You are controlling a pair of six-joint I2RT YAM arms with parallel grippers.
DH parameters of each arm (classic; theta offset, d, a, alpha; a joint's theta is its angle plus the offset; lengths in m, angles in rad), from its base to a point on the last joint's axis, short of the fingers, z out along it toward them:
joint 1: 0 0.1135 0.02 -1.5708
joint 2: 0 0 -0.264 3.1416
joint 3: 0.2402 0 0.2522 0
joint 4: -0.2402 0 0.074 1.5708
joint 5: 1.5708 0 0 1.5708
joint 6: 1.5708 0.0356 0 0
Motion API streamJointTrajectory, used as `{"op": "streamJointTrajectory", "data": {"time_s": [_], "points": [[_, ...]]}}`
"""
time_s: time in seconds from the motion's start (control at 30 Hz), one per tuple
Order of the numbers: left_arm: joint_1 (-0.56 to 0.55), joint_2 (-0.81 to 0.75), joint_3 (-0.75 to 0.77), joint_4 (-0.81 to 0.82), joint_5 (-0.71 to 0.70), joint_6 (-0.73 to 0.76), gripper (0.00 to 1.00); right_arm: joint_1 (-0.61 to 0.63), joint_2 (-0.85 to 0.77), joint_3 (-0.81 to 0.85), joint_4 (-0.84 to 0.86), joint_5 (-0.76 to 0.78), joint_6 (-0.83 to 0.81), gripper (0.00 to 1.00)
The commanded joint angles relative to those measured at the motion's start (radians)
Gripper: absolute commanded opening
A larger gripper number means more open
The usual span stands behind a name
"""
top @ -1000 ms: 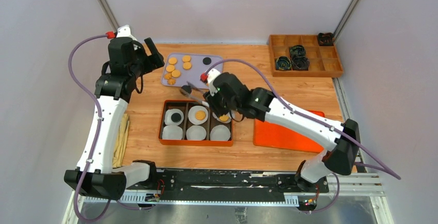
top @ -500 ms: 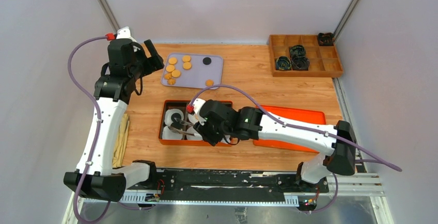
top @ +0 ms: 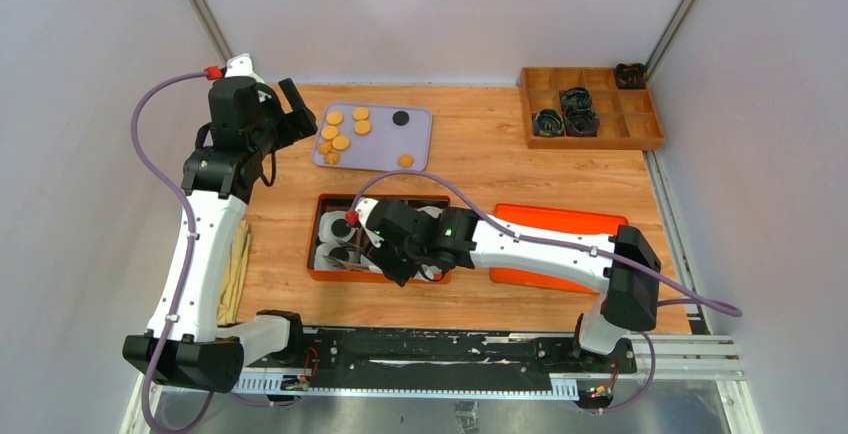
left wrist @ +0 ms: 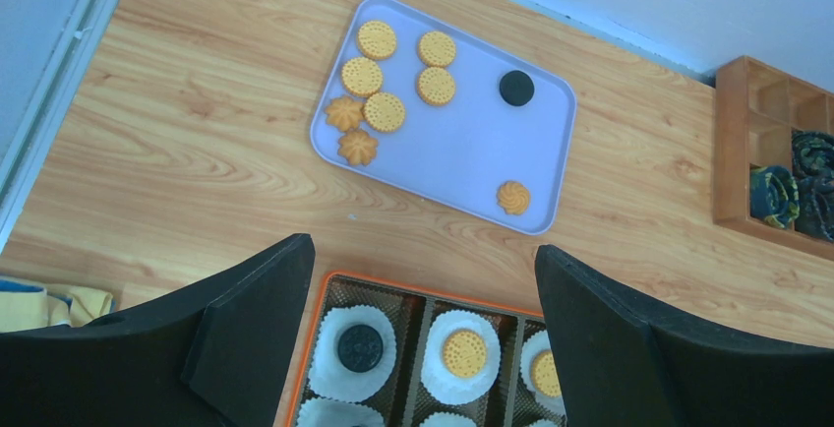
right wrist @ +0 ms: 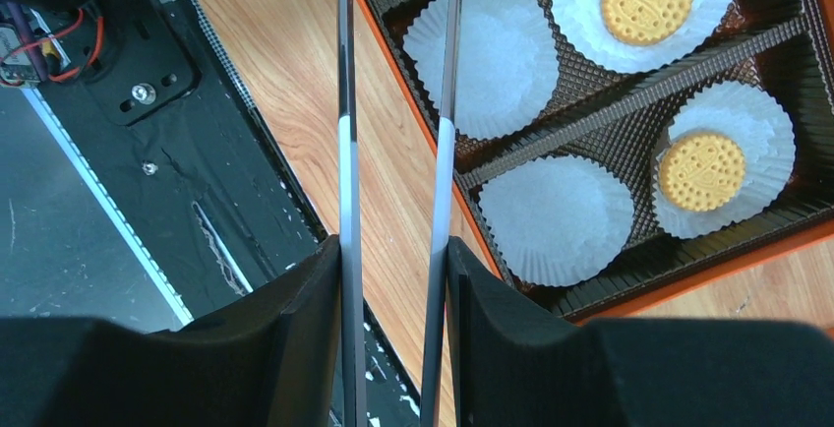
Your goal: Pack the cookies
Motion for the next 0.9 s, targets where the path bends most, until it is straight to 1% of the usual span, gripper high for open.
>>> {"op": "streamJointTrajectory", "data": {"time_s": [0.0,0.1,0.23,0.3,0.53,0.6,0.73,0.8,0.87], "points": [[0.0,-0.01,-0.011,0.001,-0.007,0.008,0.89,0.014,0.018,0.058,0.007,-0.043,-0.007,0.0],[0.0,-0.009,-0.011,0.001,-0.01,0.009,0.89,0.014,0.037,0.071,0.007,-0.042,-0.006,0.1],[0.0,-0.004,-0.012,0.0,-0.007,0.015,0.89,0.014,0.054,0.075,0.007,-0.039,-0.005,0.26],[0.0,-0.003,-0.013,0.001,-0.008,0.016,0.89,0.014,0.06,0.078,0.007,-0.037,-0.005,0.3],[0.0,0.001,-0.007,0.002,-0.003,0.022,0.9,0.014,0.075,0.089,0.011,-0.025,-0.004,0.37],[0.0,0.001,-0.005,0.002,0.0,0.023,0.9,0.014,0.081,0.095,0.011,0.01,-0.003,0.4],[0.0,-0.001,-0.001,0.003,0.001,0.028,0.91,0.013,0.083,0.102,0.016,0.013,-0.001,0.42],[0.0,-0.001,0.0,0.002,0.004,0.029,0.91,0.013,0.08,0.106,0.018,0.022,-0.001,0.48],[0.0,-0.001,0.001,0.003,0.008,0.029,0.91,0.013,0.082,0.11,0.019,0.035,-0.004,0.49]]}}
